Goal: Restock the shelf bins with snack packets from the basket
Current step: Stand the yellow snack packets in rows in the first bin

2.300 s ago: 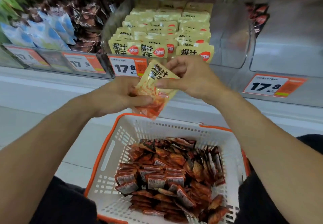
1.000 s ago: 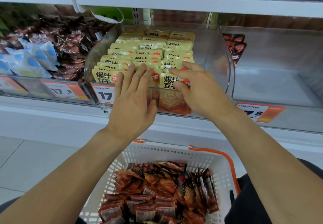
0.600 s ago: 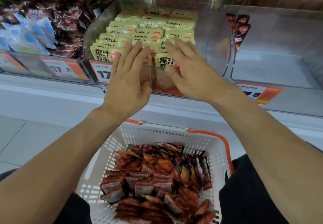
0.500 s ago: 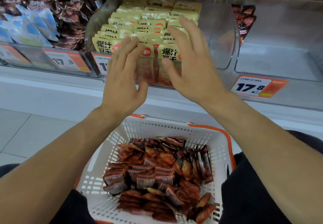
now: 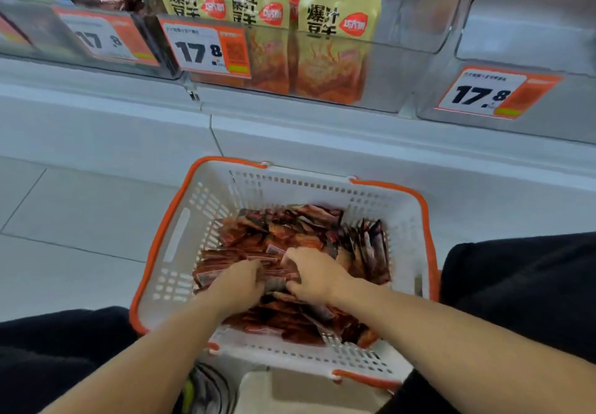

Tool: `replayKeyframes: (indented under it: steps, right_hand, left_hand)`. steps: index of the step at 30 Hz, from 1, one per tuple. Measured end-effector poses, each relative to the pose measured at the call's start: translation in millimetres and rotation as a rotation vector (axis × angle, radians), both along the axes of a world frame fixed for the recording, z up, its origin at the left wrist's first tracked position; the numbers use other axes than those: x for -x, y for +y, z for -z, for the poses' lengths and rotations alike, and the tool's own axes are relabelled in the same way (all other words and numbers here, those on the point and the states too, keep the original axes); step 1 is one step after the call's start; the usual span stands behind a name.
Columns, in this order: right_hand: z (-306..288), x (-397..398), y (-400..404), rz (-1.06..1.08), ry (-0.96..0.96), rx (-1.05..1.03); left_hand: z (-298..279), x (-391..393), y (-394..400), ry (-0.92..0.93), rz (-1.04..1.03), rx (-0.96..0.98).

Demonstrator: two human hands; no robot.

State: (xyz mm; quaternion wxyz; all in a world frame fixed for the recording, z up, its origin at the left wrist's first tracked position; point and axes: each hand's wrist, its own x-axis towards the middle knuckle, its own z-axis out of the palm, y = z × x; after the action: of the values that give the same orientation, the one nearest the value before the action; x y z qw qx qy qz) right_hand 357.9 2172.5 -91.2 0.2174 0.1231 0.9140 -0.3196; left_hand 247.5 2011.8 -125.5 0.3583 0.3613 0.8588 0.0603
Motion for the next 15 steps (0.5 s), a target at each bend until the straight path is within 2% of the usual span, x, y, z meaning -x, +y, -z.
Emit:
replayKeyframes:
  steps: [4, 6, 11, 15]
  right_hand:
    - [43, -32, -29, -0.080, -0.211, -0.050]
    - [52, -39, -35, -0.096, -0.213, -0.050]
    - [55, -35, -28, -0.189, -0.202, -0.027]
    - [59, -39, -38, -0.189, -0.154, -0.034]
  left_hand:
    - [18, -23, -24, -0.106, 0.068, 0.181]
    - [18, -25, -32, -0.143, 0.089, 0.193]
    - [14, -23, -37, -0.252, -0.015, 0.184]
    - [16, -23, -36, -0.254, -0.232, 0.146]
